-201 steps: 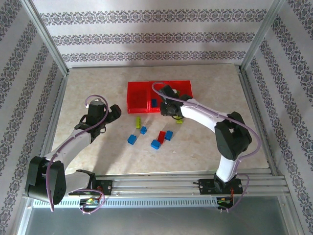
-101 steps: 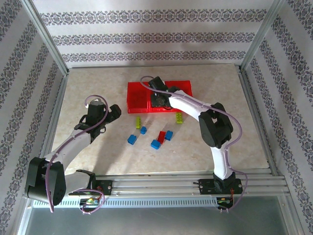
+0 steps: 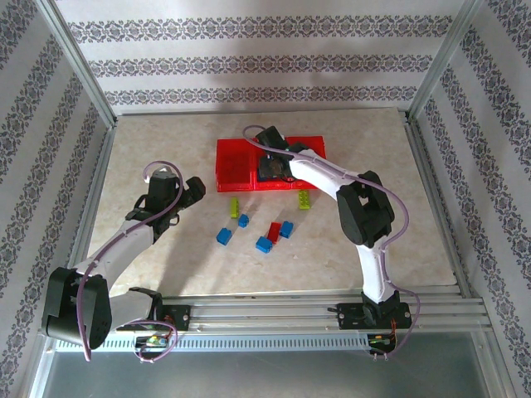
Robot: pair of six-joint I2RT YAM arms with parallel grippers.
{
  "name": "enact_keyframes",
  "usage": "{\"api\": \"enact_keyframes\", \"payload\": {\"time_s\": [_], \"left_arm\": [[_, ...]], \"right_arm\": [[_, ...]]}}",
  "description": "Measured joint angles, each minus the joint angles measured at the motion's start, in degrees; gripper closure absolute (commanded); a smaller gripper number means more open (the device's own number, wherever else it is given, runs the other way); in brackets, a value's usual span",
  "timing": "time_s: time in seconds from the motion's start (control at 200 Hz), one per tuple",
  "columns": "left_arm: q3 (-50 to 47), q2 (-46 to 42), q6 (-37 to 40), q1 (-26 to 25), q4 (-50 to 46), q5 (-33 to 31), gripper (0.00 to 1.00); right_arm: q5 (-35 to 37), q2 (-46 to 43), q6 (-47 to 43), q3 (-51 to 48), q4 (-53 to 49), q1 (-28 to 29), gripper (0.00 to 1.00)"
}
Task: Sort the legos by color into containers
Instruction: Place the lego in the container, then pick up the lego from the center of the table.
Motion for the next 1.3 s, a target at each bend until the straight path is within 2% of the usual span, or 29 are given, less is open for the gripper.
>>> {"api": "enact_keyframes", "payload": {"time_s": [0.295, 0.57, 0.805, 1.069, 1.299], "left_arm": [[-0.04, -0.02, 0.02, 0.00, -0.02, 0.00, 0.00], [-0.04, -0.57, 0.00, 0.00, -0.20, -0.02, 0.00], [-0.04, -0.59, 0.00, 0.00, -0.20, 0.00, 0.00], [-0.04, -0.57, -0.02, 0.00, -0.15, 0.07, 0.00], [-0.07, -0.42, -0.57, 0.02, -0.15, 0.33, 0.00]], "right_arm": [[-0.22, -0.85, -0.02, -0.72, 0.00, 0.02, 0.47], [-0.94, -8.26, 0.31, -5.44, 0.11, 1.31, 0.47], [-1.66, -17.00, 3.74, -15.08, 0.68, 2.01, 0.46], [-2.29, -25.46, 10.86, -28.48, -0.92, 2.54, 0.40], [-3.89, -27.74, 16.65, -33.92, -2.56, 5.25, 0.33]]}}
